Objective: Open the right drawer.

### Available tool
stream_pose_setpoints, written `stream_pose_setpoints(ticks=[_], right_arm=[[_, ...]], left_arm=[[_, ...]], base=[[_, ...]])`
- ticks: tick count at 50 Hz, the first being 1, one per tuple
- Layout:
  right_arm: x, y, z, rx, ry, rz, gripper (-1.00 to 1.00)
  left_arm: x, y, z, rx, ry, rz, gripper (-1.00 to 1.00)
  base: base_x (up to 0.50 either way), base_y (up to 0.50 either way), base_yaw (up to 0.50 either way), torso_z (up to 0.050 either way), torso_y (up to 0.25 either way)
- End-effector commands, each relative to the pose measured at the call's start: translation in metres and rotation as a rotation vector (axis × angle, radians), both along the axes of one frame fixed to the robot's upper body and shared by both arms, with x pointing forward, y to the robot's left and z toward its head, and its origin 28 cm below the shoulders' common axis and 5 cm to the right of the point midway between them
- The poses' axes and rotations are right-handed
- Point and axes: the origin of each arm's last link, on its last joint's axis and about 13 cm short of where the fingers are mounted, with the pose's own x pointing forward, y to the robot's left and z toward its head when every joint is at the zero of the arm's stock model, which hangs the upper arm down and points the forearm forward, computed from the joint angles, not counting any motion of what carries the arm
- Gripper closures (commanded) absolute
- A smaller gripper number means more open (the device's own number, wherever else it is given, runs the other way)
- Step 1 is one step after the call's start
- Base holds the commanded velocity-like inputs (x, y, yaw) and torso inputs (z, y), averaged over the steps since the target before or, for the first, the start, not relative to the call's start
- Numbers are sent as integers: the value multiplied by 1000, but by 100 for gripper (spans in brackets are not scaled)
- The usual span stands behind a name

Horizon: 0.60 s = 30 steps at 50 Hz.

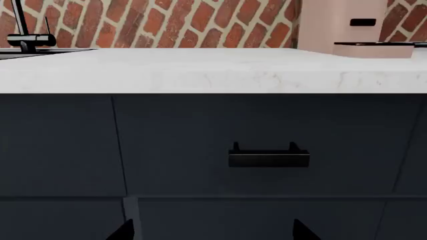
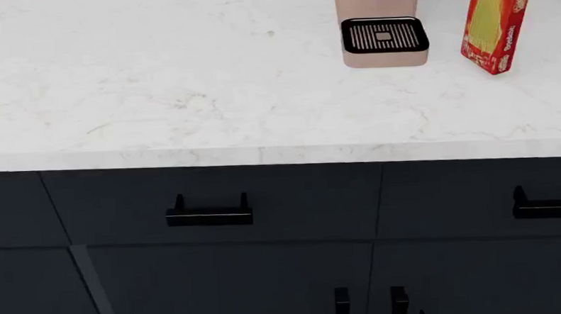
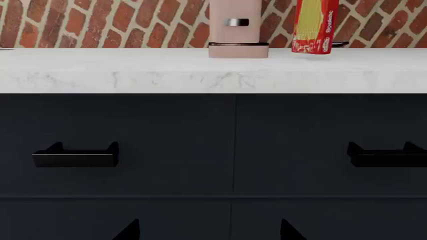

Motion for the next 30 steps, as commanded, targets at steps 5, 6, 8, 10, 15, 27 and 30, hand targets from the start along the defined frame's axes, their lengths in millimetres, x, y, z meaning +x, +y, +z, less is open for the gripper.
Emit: stream_pose_setpoints(ticks=[5,6,8,10,15,27,30], right_arm=[[0,0,0,-2,-2,-2,-100],[0,0,1,-1,-2,-1,-100],[0,0,-1,-3,-2,-3,-100],[0,0,0,-3,-1,-4,-100],[-1,-1,0,6,-7,-3,-100],[-1,0,0,3,-8,4,-100],[0,-1,0,6,-8,2,-100]], left_arm=[[0,0,0,-1,0,-1,-100],[0,0,0,-1,0,-1,-100],[0,0,-1,-2,1,-1,-100],[0,0,0,-1,1,-1,-100],[0,0,-1,0,1,-2,-100],[0,-1,0,2,-1,-6,-100],[0,-1,-1,1,0,-9,-100]], base=[[0,0,0,0,0],[0,0,0,0,0],[0,0,0,0,0],[0,0,0,0,0],[0,0,0,0,0],[0,0,0,0,0],[-14,-152,0,0,0]])
